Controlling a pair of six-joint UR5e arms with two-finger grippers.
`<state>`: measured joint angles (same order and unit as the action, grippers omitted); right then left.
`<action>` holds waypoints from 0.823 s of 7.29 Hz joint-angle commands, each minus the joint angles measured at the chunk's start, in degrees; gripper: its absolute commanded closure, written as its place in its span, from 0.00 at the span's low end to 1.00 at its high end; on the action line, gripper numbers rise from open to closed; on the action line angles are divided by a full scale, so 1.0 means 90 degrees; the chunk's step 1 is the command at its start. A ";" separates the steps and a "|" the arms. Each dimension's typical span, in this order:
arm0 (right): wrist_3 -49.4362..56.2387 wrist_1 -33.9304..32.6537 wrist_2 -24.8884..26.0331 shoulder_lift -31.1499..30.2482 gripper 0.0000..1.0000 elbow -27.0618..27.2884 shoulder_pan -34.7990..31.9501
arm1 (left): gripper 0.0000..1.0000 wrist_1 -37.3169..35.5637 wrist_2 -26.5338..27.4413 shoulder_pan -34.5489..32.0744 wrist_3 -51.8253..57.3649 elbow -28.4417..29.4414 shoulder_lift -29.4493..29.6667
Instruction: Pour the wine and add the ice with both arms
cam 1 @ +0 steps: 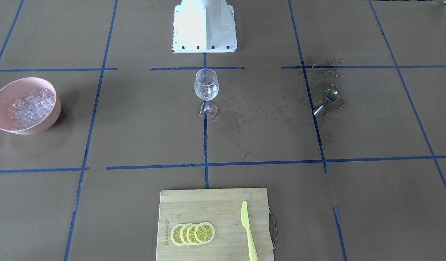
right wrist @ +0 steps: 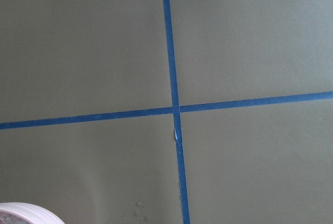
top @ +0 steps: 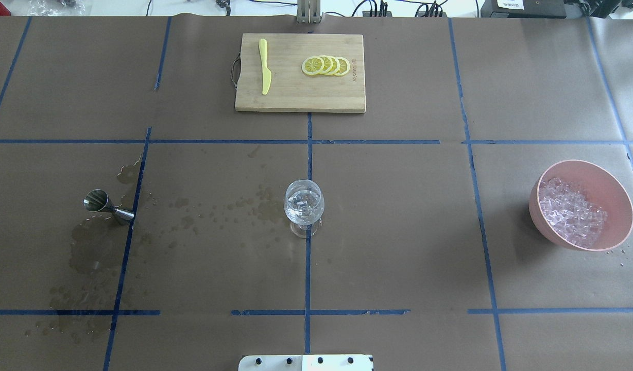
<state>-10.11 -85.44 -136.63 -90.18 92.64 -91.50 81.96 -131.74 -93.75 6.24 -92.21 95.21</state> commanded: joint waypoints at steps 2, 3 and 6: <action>0.0000 0.0011 -0.0004 -0.0019 0.00 0.0000 0.0001 | 0.00 0.0893 -0.0020 0.0046 -0.0069 0.0362 -0.0247; 0.0000 0.0021 -0.0004 -0.0019 0.00 0.0000 0.0001 | 0.00 0.0894 -0.0020 0.0143 -0.0078 0.0363 -0.0247; 0.0000 0.0031 -0.0004 0.0000 0.00 0.0019 0.0001 | 0.00 0.0874 -0.0155 0.0485 -0.0108 0.0353 -0.0247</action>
<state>-10.11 -85.20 -136.67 -90.31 92.76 -91.49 89.84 -132.25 -90.19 5.39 -88.98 93.00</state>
